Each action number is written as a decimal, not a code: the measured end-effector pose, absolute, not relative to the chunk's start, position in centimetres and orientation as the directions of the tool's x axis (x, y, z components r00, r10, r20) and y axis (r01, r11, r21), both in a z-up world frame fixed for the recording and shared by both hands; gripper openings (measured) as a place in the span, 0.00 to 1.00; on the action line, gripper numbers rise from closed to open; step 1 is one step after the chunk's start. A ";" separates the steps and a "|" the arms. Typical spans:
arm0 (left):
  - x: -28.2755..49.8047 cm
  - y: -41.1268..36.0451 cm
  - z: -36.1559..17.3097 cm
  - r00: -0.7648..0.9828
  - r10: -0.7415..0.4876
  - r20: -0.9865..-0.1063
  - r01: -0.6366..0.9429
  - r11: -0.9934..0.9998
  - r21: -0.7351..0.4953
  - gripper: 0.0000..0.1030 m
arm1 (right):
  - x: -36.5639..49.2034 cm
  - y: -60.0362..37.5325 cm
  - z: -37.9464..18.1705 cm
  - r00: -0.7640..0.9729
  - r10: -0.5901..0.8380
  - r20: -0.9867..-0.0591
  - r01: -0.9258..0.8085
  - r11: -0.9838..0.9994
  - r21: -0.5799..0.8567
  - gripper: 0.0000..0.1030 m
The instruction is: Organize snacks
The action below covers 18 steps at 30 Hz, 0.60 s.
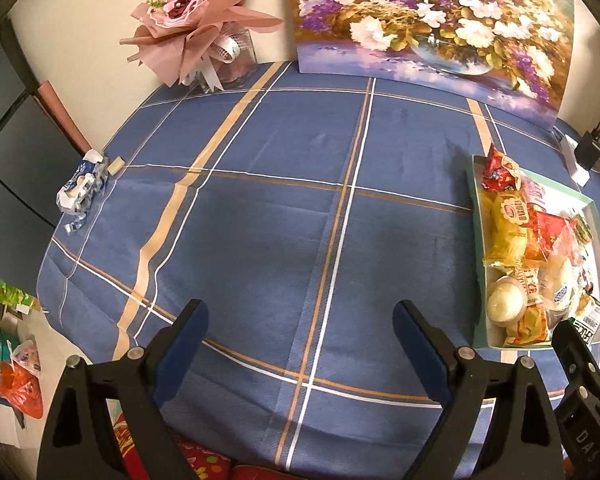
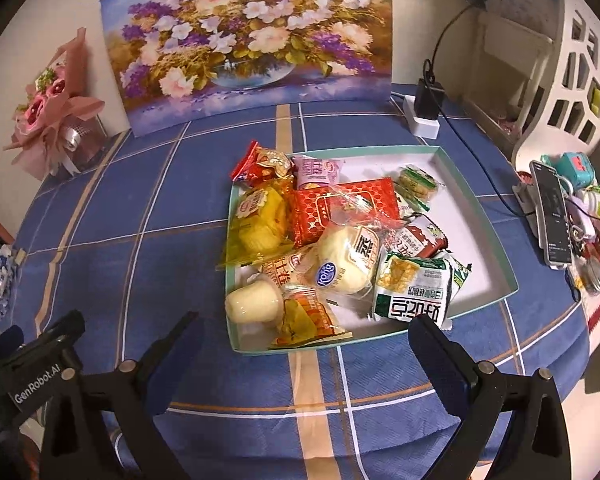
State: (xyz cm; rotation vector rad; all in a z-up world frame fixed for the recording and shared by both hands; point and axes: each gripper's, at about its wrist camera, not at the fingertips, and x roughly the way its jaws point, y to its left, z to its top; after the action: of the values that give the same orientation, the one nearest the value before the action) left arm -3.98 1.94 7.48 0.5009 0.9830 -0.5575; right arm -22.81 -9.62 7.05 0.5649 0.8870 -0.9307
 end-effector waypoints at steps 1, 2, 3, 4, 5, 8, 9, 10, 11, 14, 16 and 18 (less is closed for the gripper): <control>-3.9 2.0 7.5 0.437 -0.209 -0.875 0.642 0.754 0.140 0.91 | -22.7 -9.6 7.0 0.301 -0.441 -0.845 0.863 0.503 0.045 1.00; -3.9 2.0 7.4 0.434 -0.209 -0.876 0.641 0.755 0.138 0.91 | -22.6 -9.5 7.0 0.301 -0.441 -0.845 0.862 0.505 0.043 1.00; -3.8 2.0 7.4 0.433 -0.208 -0.877 0.641 0.755 0.138 0.91 | -22.5 -9.4 7.0 0.301 -0.442 -0.845 0.861 0.507 0.041 1.00; -3.8 2.0 7.4 0.433 -0.207 -0.877 0.641 0.755 0.138 0.91 | -22.4 -9.4 7.0 0.300 -0.442 -0.845 0.860 0.508 0.040 1.00; -3.8 2.0 7.3 0.433 -0.206 -0.878 0.641 0.755 0.139 0.91 | -22.3 -9.4 7.0 0.300 -0.441 -0.846 0.859 0.510 0.039 1.00; -3.7 2.0 7.2 0.425 -0.203 -0.882 0.642 0.755 0.136 0.91 | -22.2 -9.4 6.9 0.299 -0.438 -0.848 0.858 0.513 0.038 1.00; -3.6 2.0 7.2 0.426 -0.200 -0.882 0.641 0.755 0.138 0.91 | -22.2 -9.5 6.9 0.299 -0.437 -0.848 0.857 0.514 0.037 1.00; -3.5 2.0 7.2 0.426 -0.199 -0.883 0.641 0.755 0.139 0.91 | -22.2 -9.4 6.8 0.299 -0.437 -0.848 0.856 0.515 0.037 1.00; -3.5 2.0 7.1 0.426 -0.197 -0.883 0.640 0.755 0.141 0.91 | -22.2 -9.4 6.8 0.298 -0.437 -0.848 0.856 0.516 0.035 1.00; -3.4 1.9 7.0 0.424 -0.192 -0.885 0.640 0.755 0.143 0.91 | -22.0 -9.4 6.8 0.297 -0.438 -0.849 0.854 0.519 0.032 1.00; -3.3 1.9 6.9 0.422 -0.188 -0.887 0.640 0.754 0.144 0.91 | -22.0 -9.4 6.7 0.296 -0.437 -0.849 0.853 0.521 0.029 1.00; -3.2 1.9 6.8 0.418 -0.186 -0.889 0.640 0.755 0.143 0.91 | -21.9 -9.4 6.6 0.294 -0.435 -0.851 0.853 0.522 0.027 1.00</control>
State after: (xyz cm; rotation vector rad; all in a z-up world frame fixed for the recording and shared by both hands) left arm -3.25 1.91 6.85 0.5112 1.0161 -0.5469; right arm -21.93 -9.41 6.62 0.5406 0.9117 -0.9148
